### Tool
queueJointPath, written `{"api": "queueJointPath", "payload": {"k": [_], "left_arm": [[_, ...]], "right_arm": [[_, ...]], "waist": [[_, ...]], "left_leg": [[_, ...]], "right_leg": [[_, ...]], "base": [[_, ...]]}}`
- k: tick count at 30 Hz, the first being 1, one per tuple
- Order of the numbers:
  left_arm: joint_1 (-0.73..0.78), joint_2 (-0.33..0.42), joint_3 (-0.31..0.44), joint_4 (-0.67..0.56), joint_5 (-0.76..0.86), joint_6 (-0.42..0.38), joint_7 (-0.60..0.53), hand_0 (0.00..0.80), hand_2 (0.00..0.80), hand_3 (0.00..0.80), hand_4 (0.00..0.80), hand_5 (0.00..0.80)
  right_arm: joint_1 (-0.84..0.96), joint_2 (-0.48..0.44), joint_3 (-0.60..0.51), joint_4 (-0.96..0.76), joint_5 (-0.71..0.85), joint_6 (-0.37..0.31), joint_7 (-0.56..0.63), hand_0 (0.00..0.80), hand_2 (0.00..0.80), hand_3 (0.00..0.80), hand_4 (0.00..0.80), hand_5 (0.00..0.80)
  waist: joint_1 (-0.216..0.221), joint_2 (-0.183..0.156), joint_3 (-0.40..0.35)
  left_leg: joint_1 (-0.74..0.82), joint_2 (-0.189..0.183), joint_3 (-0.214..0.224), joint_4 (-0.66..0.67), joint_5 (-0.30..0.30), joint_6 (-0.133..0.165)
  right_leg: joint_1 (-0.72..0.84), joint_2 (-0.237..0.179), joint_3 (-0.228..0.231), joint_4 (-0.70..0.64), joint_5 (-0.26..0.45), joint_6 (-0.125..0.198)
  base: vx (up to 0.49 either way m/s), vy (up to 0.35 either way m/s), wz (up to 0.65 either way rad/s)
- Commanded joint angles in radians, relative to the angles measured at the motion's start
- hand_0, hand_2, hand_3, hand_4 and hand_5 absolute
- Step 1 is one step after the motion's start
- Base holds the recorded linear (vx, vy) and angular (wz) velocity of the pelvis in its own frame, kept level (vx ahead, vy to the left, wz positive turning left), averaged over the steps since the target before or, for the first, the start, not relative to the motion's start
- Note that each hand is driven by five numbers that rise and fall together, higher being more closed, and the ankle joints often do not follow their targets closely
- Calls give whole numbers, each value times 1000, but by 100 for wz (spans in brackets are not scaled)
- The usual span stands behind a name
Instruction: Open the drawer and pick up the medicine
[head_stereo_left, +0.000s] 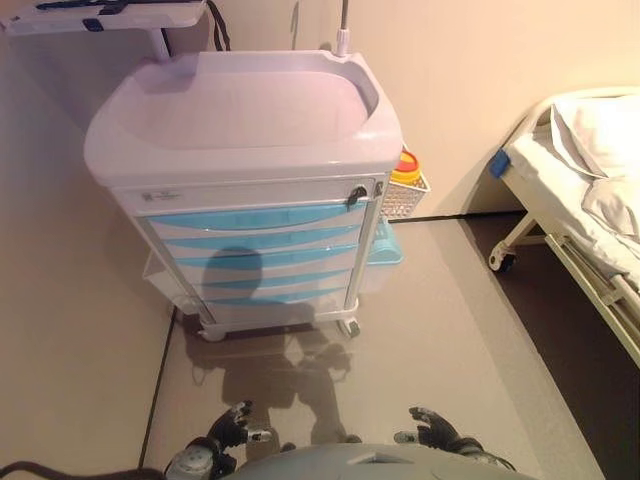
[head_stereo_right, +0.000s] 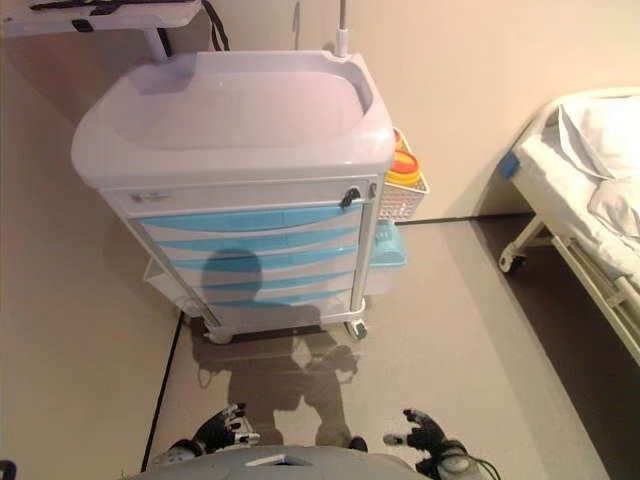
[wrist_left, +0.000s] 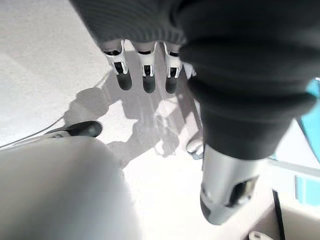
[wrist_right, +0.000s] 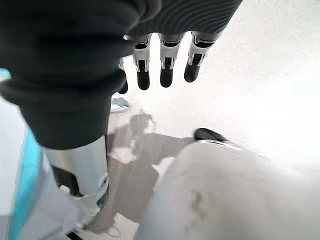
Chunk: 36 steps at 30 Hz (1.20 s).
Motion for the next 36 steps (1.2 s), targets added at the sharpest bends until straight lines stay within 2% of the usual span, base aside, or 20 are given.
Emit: {"api": "queueJointPath", "payload": {"k": [1, 4, 7, 14, 21, 29, 33, 36], "left_arm": [[-99, -26, 32, -7, -144, -25, 15, 0, 0, 0, 0, 0], [-143, -23, 53, -38, -254, -48, 14, 0, 0, 0, 0, 0], [-170, -22, 66, -88, -300, -59, 13, 0, 0, 0, 0, 0], [-244, 16, 40, -179, -291, -64, 53, 0, 0, 0, 0, 0], [-321, 46, 25, -229, -296, -62, 97, 0, 0, 0, 0, 0], [-370, 64, 42, -239, -320, -80, 129, 0, 0, 0, 0, 0], [-380, 68, 47, -245, -355, -97, 113, 0, 0, 0, 0, 0], [-386, 73, 57, -262, -422, -104, 50, 0, 0, 0, 0, 0]], "right_arm": [[-82, 3, 45, -25, 32, -32, -38, 0, 0, 0, 0, 0], [-142, -6, 54, -40, 47, -55, -59, 0, 0, 0, 0, 0], [-181, -12, 57, -63, 74, -58, -98, 0, 0, 0, 0, 0], [-229, -35, 54, -91, 140, -62, -134, 0, 0, 0, 0, 0], [-249, -67, 66, -117, 167, -55, -118, 0, 0, 0, 0, 0], [-241, -88, 68, -124, 167, -57, -91, 0, 0, 0, 0, 0], [-234, -94, 69, -127, 169, -57, -85, 0, 0, 0, 0, 0], [-229, -99, 71, -129, 167, -58, -80, 0, 0, 0, 0, 0]], "waist": [[21, -7, 139], [31, -13, 224], [42, -19, 278], [46, -42, 345], [15, -46, 379], [-8, -50, 404], [-16, -48, 408], [-22, -45, 408]], "left_leg": [[-86, -48, -1, 91, -95, 37], [-189, -49, 11, 171, -88, 37], [-290, -56, 21, 249, -87, 39], [-450, -67, 27, 355, -96, 46], [-546, -66, 52, 424, -109, 49], [-561, -64, 79, 460, -132, 49], [-565, -67, 85, 479, -143, 52], [-567, -68, 88, 489, -149, 56]], "right_leg": [[-69, 5, 30, 165, -93, 50], [-164, -2, 28, 227, -85, 45], [-248, -7, 17, 273, -75, 38], [-404, 1, 14, 360, -62, 29], [-503, 14, 31, 402, -52, 24], [-511, 16, 46, 403, -52, 25], [-510, 18, 57, 411, -56, 24], [-514, 22, 67, 423, -61, 21]], "base": [[-229, -19, 7], [-209, -14, 7], [-140, -2, 8], [-65, 12, 6], [-32, 85, -4], [24, 64, -12], [54, 32, -11], [57, 37, -8]]}}
